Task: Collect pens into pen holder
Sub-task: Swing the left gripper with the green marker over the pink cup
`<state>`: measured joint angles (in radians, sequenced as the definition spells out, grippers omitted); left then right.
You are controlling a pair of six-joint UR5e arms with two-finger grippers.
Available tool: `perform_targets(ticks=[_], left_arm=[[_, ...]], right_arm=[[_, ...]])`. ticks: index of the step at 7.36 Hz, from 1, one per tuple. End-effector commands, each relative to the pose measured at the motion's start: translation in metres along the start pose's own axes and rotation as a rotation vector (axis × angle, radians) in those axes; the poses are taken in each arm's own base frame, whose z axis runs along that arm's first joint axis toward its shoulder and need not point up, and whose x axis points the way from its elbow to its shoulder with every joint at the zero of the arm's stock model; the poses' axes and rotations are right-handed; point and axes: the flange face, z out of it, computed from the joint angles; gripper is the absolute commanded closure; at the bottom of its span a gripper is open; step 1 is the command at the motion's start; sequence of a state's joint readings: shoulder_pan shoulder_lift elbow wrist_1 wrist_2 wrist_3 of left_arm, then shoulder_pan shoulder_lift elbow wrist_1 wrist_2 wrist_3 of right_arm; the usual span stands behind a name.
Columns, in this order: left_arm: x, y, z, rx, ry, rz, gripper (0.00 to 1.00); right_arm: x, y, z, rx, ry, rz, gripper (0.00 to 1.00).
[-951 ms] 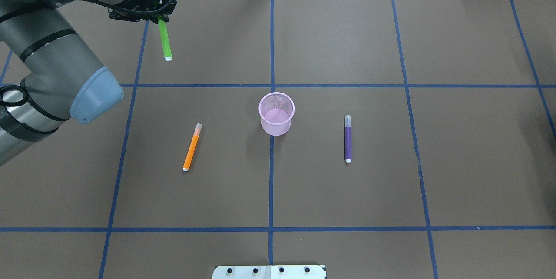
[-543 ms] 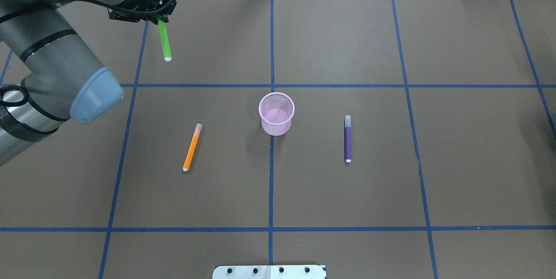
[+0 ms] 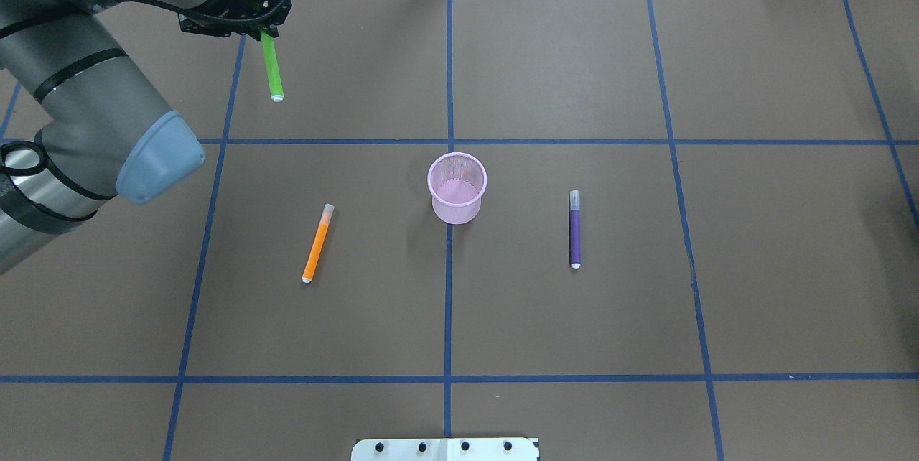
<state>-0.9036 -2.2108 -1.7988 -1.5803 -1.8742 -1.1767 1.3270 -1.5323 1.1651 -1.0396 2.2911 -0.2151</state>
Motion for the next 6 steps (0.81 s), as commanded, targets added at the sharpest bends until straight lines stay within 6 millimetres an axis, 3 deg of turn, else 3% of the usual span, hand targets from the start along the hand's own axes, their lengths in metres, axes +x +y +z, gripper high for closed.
perform_targets(ticks=[1, 2, 4, 5, 6], left_arm=[[0.009, 0.002, 0.001, 0.019, -0.001, -0.007, 1.0], [0.024, 0.012, 0.006, 0.063, -0.013, 0.007, 1.0], [0.045, 0.034, 0.018, 0.099, -0.023, -0.009, 1.0], [0.062, 0.058, 0.027, 0.169, -0.02, -0.046, 1.0], [0.082, 0.069, 0.023, 0.255, -0.01, -0.038, 1.0]], right_arm=[[-0.006, -0.013, -0.008, 0.021, -0.018, -0.01, 1.0], [-0.006, -0.025, -0.019, 0.048, -0.057, 0.0, 1.0], [0.006, -0.038, -0.069, 0.117, -0.071, 0.046, 1.0], [0.005, -0.047, -0.087, 0.116, -0.069, 0.068, 1.0], [0.001, -0.067, -0.102, 0.101, -0.073, 0.09, 1.0]])
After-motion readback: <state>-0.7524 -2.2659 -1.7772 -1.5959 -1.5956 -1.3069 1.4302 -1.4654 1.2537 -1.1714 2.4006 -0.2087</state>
